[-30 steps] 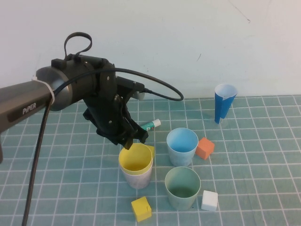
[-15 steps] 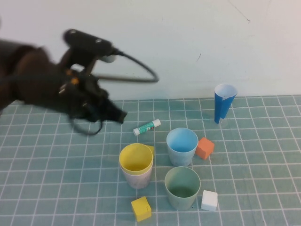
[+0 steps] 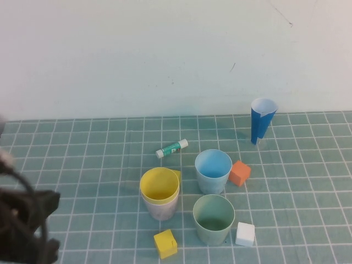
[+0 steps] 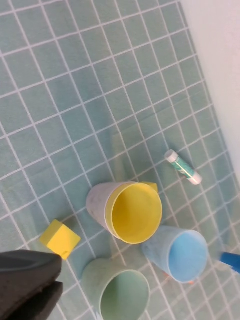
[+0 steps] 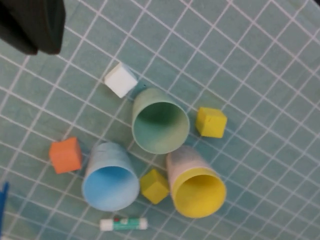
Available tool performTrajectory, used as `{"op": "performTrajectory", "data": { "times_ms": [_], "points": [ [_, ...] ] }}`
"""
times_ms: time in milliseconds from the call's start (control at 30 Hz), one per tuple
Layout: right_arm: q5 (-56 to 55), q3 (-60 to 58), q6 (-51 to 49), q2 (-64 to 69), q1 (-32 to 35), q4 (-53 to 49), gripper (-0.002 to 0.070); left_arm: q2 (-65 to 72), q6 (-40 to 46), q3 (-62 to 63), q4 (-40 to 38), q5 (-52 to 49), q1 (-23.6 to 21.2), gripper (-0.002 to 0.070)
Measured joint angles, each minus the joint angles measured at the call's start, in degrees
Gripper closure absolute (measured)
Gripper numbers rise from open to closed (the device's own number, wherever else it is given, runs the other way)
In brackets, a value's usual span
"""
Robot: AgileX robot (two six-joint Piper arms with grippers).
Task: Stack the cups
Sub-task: Pick up the blue cup
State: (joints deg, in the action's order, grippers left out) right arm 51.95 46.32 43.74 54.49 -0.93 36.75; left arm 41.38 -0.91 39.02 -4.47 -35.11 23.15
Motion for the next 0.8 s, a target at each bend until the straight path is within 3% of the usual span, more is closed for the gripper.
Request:
{"op": "performTrajectory", "data": {
  "times_ms": [200, 567, 800],
  "points": [
    [1.6, 10.4, 0.4, 11.2, -6.3, -1.7, 0.0679, -6.3, -1.0, -4.0, 0.2, 0.1, 0.0, 0.0673],
    [6.6, 33.3, -18.1, 33.2, -27.2, -27.1, 0.0679, -6.3, -1.1, -4.8, 3.9, -0.6, 0.0, 0.0673],
    [14.1, 47.9, -24.2, 49.7, -29.0, -34.3, 0.0645, -6.3, -1.1, -4.8, 4.5, -1.5, 0.0, 0.0673]
  ]
}}
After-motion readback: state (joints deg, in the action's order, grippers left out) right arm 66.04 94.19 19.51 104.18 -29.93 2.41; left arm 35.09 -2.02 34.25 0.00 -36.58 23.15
